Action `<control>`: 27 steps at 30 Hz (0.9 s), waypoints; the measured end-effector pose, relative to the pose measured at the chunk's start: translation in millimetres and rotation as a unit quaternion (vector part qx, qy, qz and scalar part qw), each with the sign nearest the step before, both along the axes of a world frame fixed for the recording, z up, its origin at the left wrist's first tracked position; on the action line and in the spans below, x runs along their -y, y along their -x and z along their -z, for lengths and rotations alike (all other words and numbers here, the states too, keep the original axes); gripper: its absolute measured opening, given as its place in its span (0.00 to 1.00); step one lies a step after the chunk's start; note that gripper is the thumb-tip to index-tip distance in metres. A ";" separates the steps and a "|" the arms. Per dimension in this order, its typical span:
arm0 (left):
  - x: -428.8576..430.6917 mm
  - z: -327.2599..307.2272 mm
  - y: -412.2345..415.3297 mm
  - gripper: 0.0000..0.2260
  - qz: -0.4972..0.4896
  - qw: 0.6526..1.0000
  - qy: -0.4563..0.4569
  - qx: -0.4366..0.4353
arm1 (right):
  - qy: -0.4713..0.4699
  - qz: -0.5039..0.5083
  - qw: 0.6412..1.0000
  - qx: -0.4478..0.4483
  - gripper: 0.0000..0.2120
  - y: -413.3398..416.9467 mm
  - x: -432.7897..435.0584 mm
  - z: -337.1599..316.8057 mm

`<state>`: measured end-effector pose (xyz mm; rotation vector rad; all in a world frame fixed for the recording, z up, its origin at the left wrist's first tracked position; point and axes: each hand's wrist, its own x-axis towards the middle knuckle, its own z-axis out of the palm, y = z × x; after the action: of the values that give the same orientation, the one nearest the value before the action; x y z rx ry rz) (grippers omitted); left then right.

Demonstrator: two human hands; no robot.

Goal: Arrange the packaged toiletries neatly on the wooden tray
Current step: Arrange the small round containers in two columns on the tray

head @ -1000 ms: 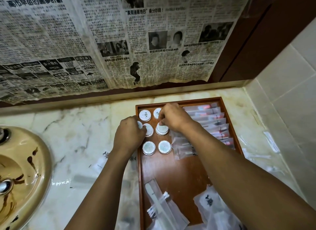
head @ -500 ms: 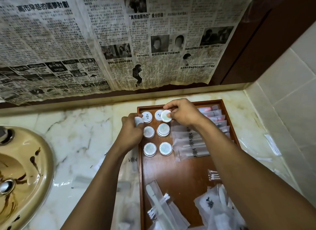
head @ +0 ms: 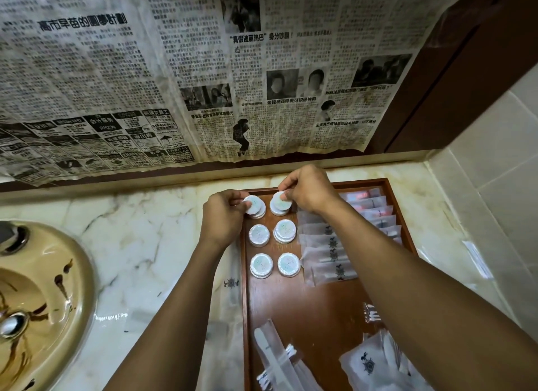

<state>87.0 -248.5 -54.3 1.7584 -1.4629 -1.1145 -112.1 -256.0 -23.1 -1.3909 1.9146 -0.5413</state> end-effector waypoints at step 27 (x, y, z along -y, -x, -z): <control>17.7 25.9 2.5 0.17 0.106 0.982 0.012 0.153 | 0.095 -0.028 0.986 -0.138 0.06 -3.7 -16.3 10.2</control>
<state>84.5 -266.3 -80.2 1.8529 -1.8758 -0.9523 -108.4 -239.7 -33.3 -1.7127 2.0746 -0.5375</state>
